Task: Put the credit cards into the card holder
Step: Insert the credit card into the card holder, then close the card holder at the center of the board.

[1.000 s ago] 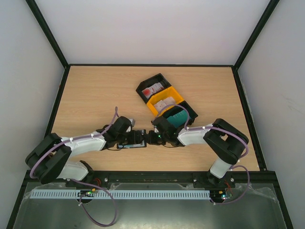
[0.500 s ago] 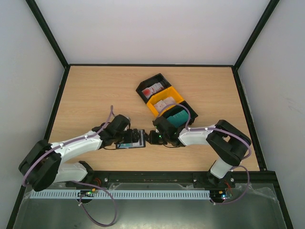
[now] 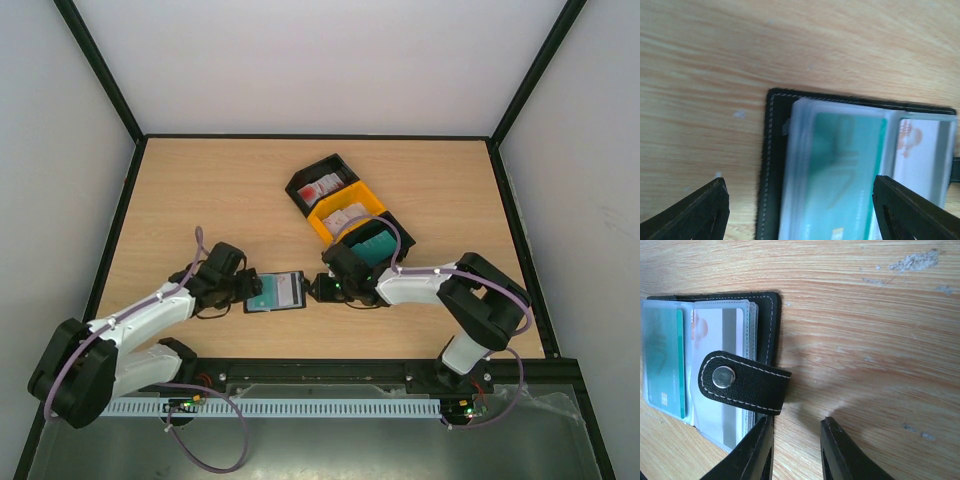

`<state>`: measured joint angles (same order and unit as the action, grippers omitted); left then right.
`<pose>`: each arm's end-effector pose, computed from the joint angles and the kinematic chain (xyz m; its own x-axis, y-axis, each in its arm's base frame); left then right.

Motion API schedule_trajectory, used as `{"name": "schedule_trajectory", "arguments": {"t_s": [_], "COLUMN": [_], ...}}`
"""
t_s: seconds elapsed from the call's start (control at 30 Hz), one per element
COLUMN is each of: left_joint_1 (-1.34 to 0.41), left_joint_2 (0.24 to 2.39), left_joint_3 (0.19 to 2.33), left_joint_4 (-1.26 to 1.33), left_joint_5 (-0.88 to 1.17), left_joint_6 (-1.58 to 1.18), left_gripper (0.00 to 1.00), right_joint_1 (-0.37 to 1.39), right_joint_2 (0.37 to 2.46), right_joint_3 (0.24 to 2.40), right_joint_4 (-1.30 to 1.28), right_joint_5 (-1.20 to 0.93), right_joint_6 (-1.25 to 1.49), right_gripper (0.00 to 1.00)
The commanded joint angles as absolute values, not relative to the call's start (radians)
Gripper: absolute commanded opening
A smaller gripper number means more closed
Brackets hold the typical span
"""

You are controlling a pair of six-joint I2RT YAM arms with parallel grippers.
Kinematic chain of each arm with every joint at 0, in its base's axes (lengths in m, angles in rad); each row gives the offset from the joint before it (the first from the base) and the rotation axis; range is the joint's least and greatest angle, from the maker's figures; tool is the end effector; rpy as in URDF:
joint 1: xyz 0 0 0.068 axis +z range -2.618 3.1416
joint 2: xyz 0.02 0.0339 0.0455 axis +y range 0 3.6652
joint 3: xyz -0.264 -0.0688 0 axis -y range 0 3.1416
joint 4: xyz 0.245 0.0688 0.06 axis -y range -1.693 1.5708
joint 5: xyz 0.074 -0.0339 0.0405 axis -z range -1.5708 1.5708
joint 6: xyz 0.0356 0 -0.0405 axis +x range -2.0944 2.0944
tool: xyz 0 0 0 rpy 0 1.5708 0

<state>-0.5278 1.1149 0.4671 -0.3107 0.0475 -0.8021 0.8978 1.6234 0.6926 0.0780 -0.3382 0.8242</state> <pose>0.1705 -0.1013 0.1609 -0.8700 -0.3239 -0.3716 -0.1421 0.8866 -0.4402 0.1772 0.2412 0.1354 -0.9601 -0.0936 -0.2634 -0.2488 0.7157 0.6526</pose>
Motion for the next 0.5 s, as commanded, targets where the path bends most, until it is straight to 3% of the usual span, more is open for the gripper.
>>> {"name": "schedule_trajectory", "arguments": {"t_s": [0.0, 0.13, 0.47], "left_joint_1": [-0.496, -0.47, -0.436], "left_joint_2": [1.098, 1.104, 1.075], "left_joint_3": [0.424, 0.387, 0.368], "left_joint_4": [-0.32, -0.272, -0.227], "left_joint_5": [0.093, 0.17, 0.289], "left_joint_6": [-0.828, -0.838, -0.864], "left_gripper": [0.8, 0.8, 0.63], "right_joint_1": [0.904, 0.911, 0.922], "right_joint_2": [1.623, 1.641, 1.674], "right_joint_3": [0.719, 0.729, 0.732], "right_joint_4": [0.064, 0.078, 0.112], "right_joint_5": [-0.351, -0.377, -0.426], "right_joint_6": [0.796, 0.789, 0.795], "right_gripper": [0.26, 0.28, 0.28]}}
